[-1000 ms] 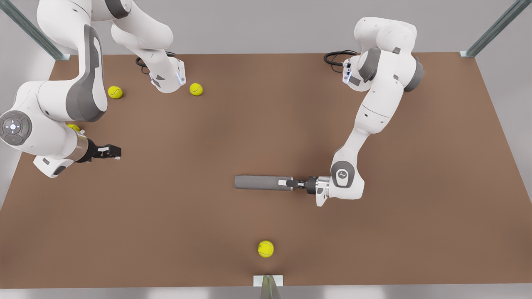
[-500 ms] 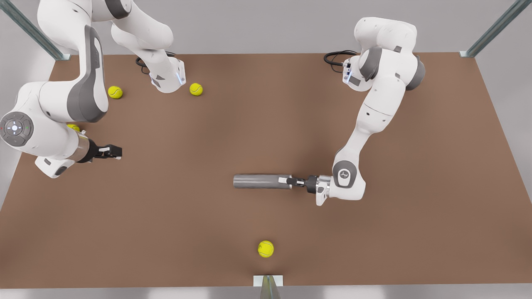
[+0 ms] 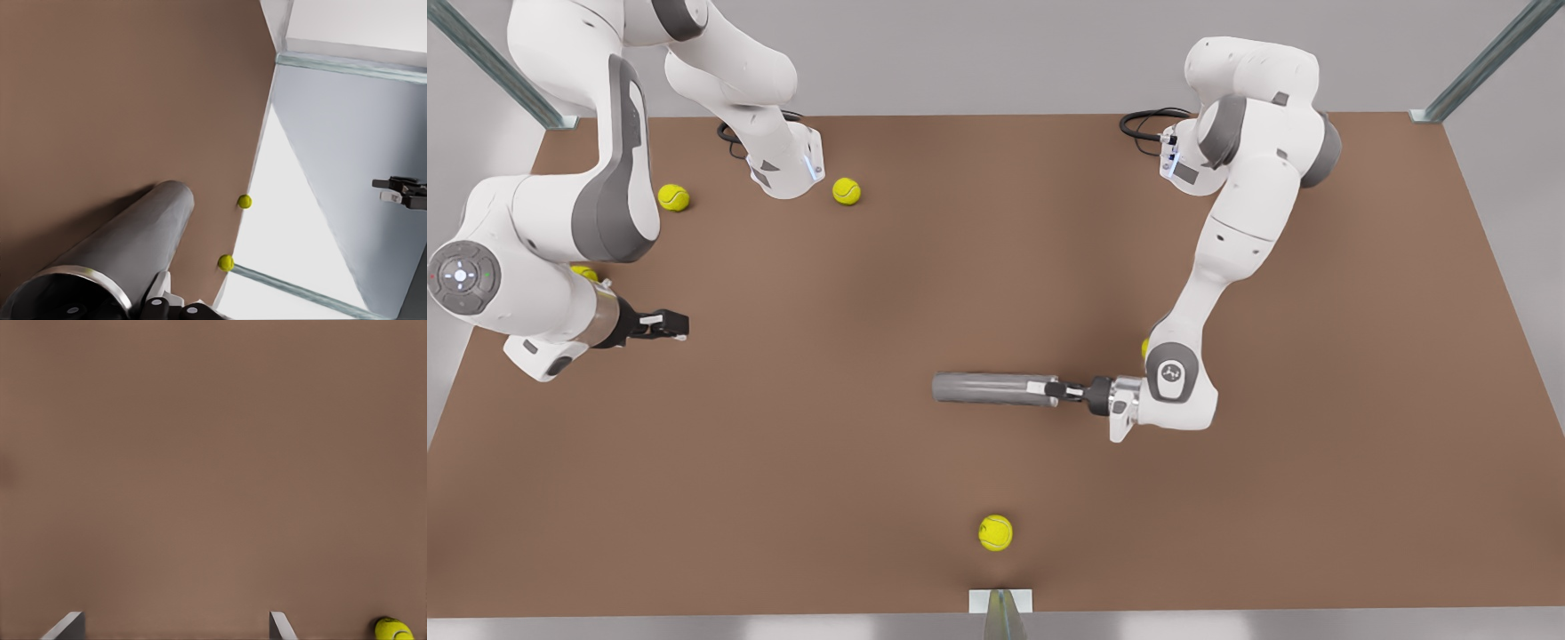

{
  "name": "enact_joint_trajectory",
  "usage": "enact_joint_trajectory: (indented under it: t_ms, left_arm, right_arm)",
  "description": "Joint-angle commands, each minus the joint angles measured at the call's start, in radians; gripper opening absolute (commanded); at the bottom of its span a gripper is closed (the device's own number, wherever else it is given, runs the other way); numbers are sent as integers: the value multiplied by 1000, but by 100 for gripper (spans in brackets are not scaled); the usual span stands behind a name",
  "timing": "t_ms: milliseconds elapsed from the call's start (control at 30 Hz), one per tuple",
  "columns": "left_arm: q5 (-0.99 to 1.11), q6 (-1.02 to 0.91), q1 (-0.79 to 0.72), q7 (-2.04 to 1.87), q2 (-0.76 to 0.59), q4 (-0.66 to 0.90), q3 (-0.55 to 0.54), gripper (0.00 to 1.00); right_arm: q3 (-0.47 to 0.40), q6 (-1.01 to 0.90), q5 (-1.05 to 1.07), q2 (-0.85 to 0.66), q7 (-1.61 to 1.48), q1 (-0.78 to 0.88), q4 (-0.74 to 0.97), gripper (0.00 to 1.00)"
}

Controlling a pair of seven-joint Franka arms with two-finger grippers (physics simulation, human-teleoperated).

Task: Put the tennis tube upright

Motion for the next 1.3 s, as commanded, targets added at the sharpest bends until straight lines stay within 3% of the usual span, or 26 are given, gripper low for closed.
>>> enact_joint_trajectory:
  t_ms: [0,633,833,1267]
  left_arm:
    - [31,0,0,0,-3,0,2,21]
    - [423,-1,32,-344,-219,-17,42,21]
    - [678,-1,49,-615,-321,-14,42,21]
    - [1063,-6,78,-744,-425,-12,62,21]
  right_arm:
    - [0,0,0,0,0,0,0,100]
    - [0,0,0,0,2,0,0,100]
    - [0,0,0,0,2,2,0,100]
    - [0,0,2,1,2,0,2,100]
